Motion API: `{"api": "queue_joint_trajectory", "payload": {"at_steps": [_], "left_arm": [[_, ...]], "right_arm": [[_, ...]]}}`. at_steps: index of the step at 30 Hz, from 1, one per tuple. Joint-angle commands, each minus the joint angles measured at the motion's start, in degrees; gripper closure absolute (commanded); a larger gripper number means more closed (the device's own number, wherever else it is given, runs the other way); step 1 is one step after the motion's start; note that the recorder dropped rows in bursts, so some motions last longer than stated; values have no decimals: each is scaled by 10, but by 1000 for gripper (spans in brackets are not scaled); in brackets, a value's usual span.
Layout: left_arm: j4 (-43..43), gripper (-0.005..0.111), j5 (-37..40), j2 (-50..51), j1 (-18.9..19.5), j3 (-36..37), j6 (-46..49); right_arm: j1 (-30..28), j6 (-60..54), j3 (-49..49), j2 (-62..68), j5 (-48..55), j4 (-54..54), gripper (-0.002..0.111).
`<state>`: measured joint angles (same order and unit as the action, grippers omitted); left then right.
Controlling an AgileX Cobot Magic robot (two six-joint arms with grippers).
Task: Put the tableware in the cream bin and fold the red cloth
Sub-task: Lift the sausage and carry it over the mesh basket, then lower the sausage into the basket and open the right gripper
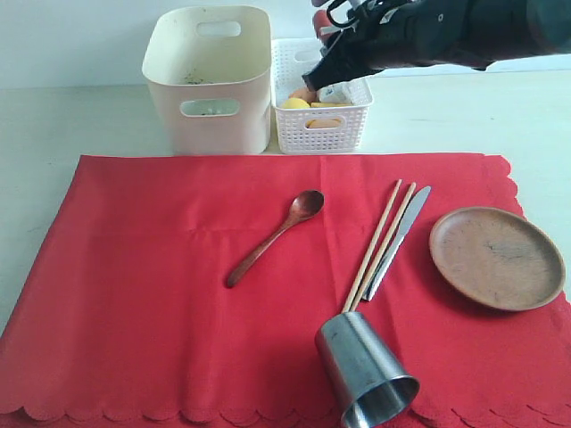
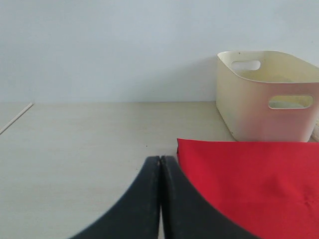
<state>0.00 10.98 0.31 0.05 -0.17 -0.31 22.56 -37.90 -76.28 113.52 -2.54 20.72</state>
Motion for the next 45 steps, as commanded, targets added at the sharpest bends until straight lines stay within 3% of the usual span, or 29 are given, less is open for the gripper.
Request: {"api": "queue_joint_trajectory", "payload": {"at_steps": [1, 15, 17, 24, 26, 45], "left_arm": [[0, 104, -2, -3, 1, 2, -4], [0, 104, -2, -3, 1, 2, -4], [0, 104, -2, -3, 1, 2, -4], [0, 104, -2, -3, 1, 2, -4], [0, 104, -2, -3, 1, 2, -4], [0, 104, -2, -3, 1, 2, -4]], "right_arm": [[-7, 29, -32, 37, -30, 3, 108], [-7, 102, -126, 136, -36, 67, 107], [-7, 112, -126, 136, -38, 67, 96], [-6, 112, -126, 136, -37, 67, 38], [-6, 112, -126, 136, -32, 67, 31], [-6, 110, -126, 26, 231, -3, 31]]}}
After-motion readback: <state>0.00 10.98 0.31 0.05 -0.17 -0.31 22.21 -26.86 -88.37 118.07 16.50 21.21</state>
